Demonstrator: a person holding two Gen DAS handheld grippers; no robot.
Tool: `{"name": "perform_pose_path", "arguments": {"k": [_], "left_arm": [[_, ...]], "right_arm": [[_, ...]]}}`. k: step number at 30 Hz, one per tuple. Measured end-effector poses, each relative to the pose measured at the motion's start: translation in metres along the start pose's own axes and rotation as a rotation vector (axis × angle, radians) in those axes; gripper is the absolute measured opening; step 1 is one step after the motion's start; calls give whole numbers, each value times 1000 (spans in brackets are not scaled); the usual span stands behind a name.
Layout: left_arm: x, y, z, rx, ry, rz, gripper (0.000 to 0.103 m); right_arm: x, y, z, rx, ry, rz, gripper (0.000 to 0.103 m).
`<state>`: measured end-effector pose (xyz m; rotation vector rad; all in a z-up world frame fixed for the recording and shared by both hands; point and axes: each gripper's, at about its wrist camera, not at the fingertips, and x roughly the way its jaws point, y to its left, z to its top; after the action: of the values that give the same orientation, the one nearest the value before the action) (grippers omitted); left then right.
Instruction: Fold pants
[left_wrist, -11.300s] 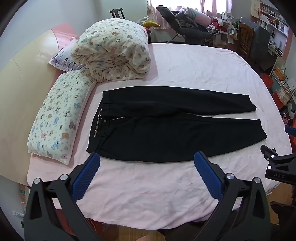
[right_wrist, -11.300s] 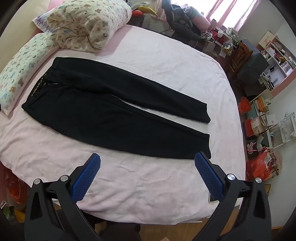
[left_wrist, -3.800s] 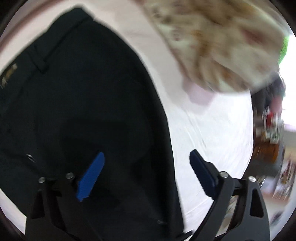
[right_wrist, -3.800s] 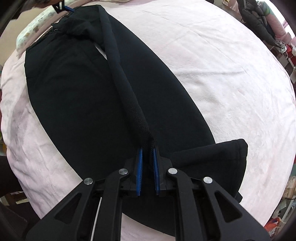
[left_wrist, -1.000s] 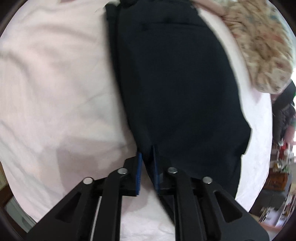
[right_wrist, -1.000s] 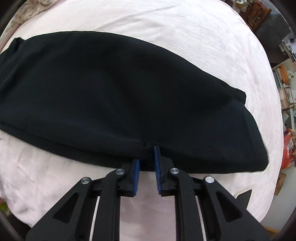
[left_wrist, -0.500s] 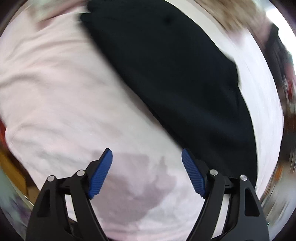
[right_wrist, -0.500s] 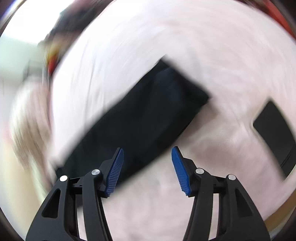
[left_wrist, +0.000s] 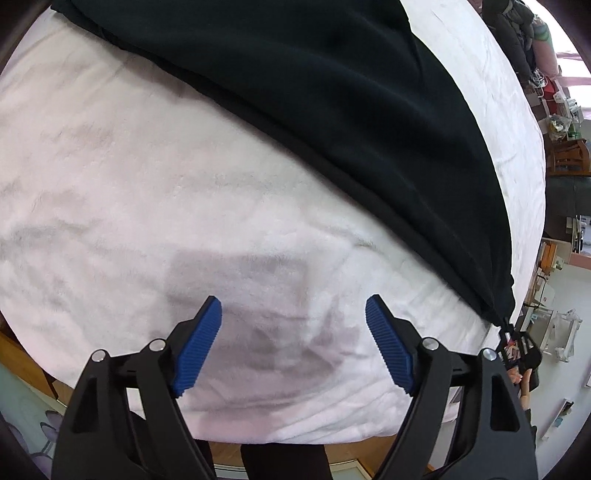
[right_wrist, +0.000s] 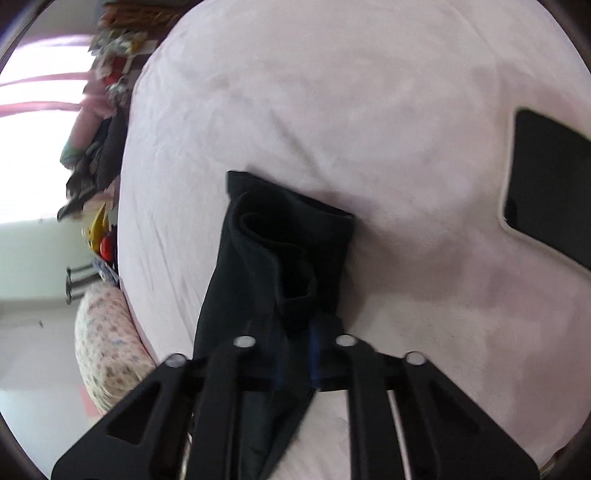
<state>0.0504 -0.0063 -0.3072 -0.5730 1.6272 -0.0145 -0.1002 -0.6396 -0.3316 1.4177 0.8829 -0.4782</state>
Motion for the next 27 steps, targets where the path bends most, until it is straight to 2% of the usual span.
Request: {"name": "perform_pose_path", "arguments": {"k": [3, 6, 7, 8, 9, 11, 12, 13, 16, 19, 21, 22, 24, 27], "left_arm": [[-3, 0, 1, 17, -12, 2, 82], [-2, -1, -2, 30, -17, 4, 83], [-1, -3, -6, 28, -16, 6, 83], [0, -3, -6, 25, -13, 5, 83], [2, -5, -8, 22, -6, 5, 83], [3, -3, -11, 22, 6, 8, 83], [3, -4, -12, 24, 10, 7, 83], [3, -3, -13, 28, 9, 9, 83], [1, 1, -16, 44, 0, 20, 83], [-1, 5, -13, 34, -8, 19, 84], [-2, 7, -14, 18, -11, 9, 84], [-2, 7, -14, 13, -11, 2, 84], [-3, 9, -15, 21, -13, -14, 86], [1, 9, -20, 44, -11, -22, 87]], "right_arm": [[-18, 42, 7, -178, -26, 43, 9], [-45, 83, 8, -364, -111, 203, 9], [-47, 93, 8, -447, -148, 198, 9], [-41, 95, 8, -500, -164, 139, 9], [-24, 87, 15, -504, -140, 28, 9], [8, 47, 31, -366, -49, -126, 9], [19, 26, 35, -297, -8, -185, 9], [23, 15, 35, -277, 0, -202, 9], [19, 15, 30, -286, -33, -185, 9], [9, 11, 26, -222, 4, -192, 16], [-6, 10, 13, -189, -7, -168, 19], [-16, 10, -4, -190, -5, -136, 19], [-13, 23, -39, -212, 70, -37, 19], [24, 47, -115, -208, 319, 147, 19]]}}
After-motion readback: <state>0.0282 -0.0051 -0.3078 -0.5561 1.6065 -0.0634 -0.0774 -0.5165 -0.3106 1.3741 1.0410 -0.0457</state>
